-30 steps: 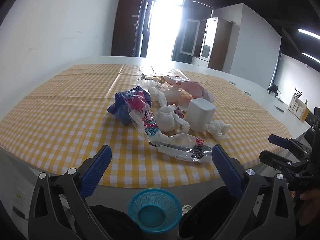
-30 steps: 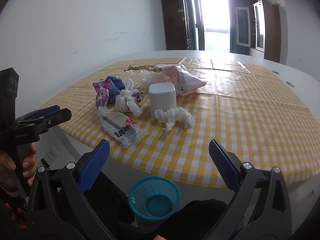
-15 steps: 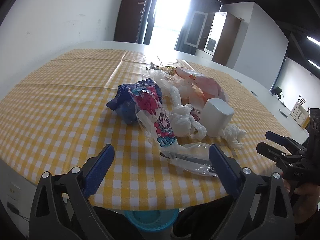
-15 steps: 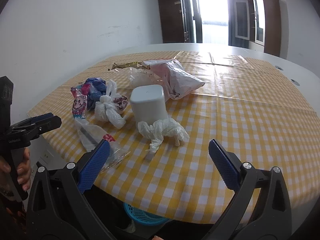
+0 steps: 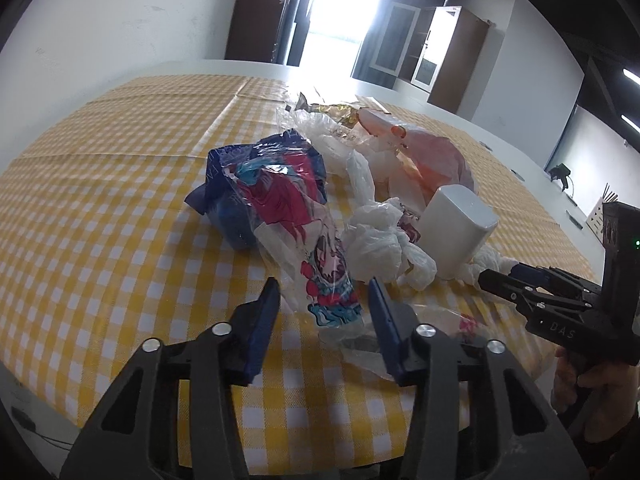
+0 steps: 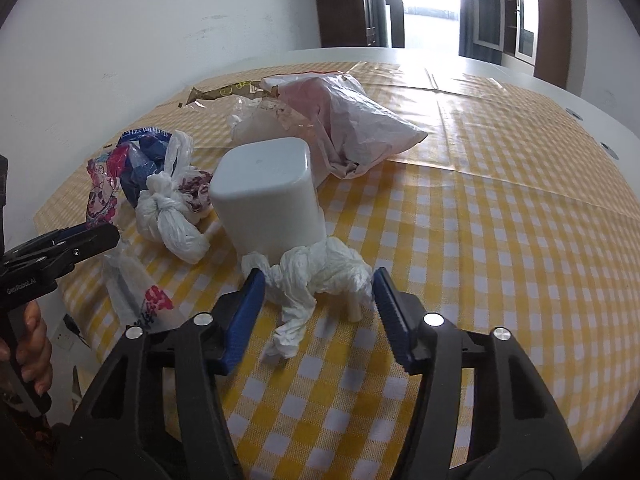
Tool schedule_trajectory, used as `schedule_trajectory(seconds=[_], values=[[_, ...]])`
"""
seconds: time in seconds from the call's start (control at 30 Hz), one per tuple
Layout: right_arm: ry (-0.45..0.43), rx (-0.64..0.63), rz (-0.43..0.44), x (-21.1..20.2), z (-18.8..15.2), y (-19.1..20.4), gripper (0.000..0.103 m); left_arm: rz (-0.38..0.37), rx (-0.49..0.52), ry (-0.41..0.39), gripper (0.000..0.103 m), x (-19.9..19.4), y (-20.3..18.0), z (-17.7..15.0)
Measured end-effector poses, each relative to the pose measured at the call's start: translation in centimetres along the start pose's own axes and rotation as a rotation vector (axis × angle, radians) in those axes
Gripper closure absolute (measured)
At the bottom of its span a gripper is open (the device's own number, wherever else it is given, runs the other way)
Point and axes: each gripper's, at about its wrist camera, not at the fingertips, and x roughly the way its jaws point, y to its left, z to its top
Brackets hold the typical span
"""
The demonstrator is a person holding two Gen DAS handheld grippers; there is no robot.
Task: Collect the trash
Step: 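Grasp the pink printed plastic bag with the left gripper while the right grasps the white tissue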
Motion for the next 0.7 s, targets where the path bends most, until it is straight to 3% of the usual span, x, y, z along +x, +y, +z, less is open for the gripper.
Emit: schedule_trajectory(seconds=[0.17,0.2,0.3,0.7], values=[[-0.022,0.003,0.02,-0.7,-0.5,-0.2,0.08,0.003,-0.019,-0.055,0.085,-1.0,0.3,0.0],[-0.033,0.004,0.019,-1.1,-0.7,-0.1,0.091,0.0,-0.026,-0.071,0.085,-1.4,0.3,0.0],[-0.053,0.0,0.031,-2.3,-1.2,0.1,0.098,-0.007,-0.027,-0.108,0.086,-3.0,0.2,-0.2],[-0.124,-0.035,0.048,-7.9,-3.6,2.1,0.099,-0.01,0.022,-0.191,0.087,-9.8,-1.4,-2.5]])
